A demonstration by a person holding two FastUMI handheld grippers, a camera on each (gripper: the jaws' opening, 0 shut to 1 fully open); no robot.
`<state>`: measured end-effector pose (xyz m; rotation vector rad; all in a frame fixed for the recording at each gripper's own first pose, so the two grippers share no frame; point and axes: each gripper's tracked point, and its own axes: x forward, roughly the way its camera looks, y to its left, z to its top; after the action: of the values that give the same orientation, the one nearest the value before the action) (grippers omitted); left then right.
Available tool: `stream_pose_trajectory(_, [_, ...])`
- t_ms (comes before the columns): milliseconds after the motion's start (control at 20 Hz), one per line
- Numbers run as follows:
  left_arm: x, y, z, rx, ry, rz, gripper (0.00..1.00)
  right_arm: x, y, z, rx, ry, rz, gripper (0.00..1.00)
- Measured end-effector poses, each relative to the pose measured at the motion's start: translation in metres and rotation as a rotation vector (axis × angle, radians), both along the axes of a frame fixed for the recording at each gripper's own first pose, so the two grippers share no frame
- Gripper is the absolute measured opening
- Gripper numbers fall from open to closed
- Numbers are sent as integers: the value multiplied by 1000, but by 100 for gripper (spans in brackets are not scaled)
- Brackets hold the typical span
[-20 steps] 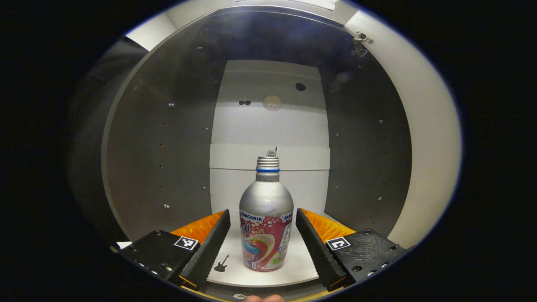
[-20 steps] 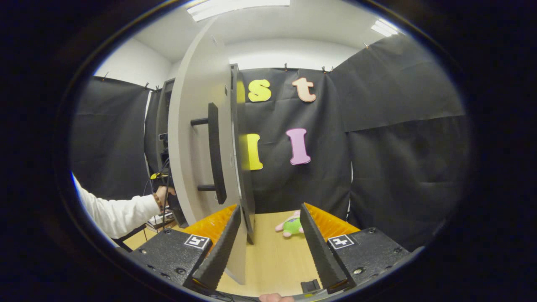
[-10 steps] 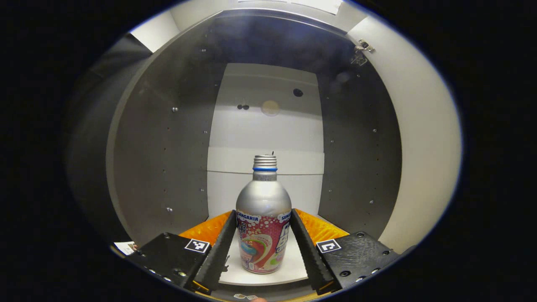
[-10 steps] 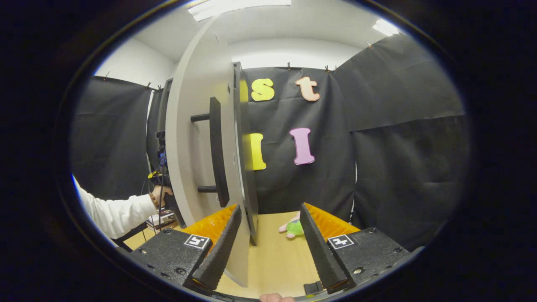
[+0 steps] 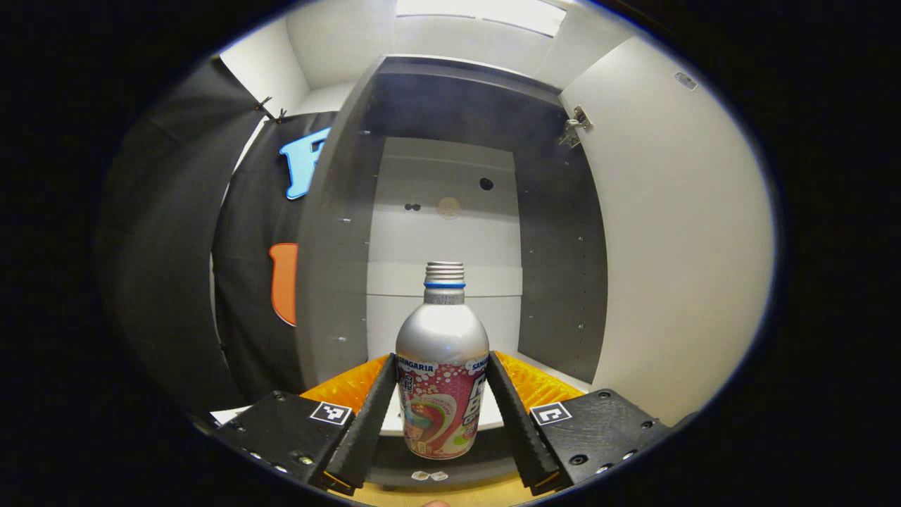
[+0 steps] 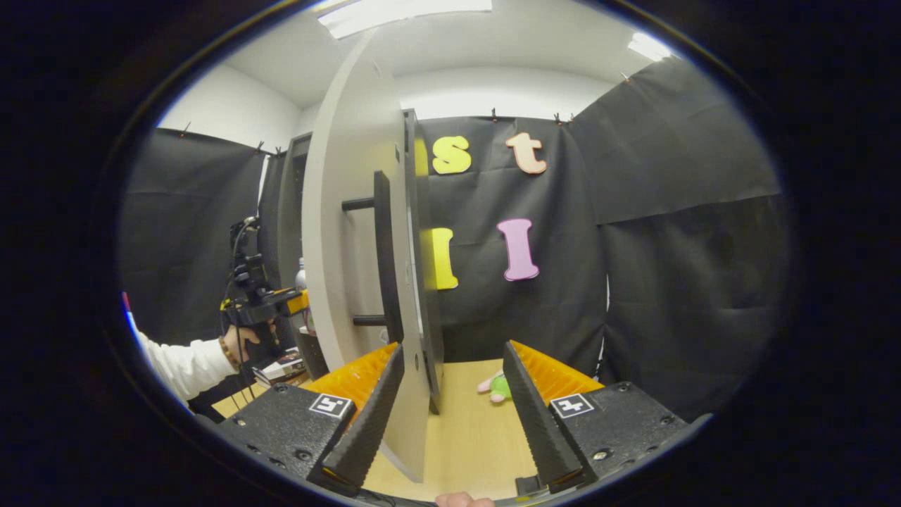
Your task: Open the cabinet door with the right hand, grasp the bottle in the cabinet with the left hand and place it on the coaster, then close the cabinet door with the right hand.
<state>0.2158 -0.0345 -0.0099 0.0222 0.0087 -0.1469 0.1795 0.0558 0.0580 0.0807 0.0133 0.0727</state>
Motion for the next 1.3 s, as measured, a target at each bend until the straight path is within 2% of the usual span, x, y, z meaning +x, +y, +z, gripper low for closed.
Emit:
stream_pose_trajectory(450, [-99,56,-70,24,17,145,77,-12,7,6,1,-8,27,88])
stream_pose_trajectory(750, [-158,81,-142,27,104,239,77,-18,19,10,-8,-11,52,88])
stream_pose_trajectory(1000, [-194,91,-206,63,172,310,77,-22,30,11,-29,-5,70,88])
stream_pose_trajectory(1300, [-208,103,-246,95,188,353,77,-24,38,15,-8,-20,77,88])
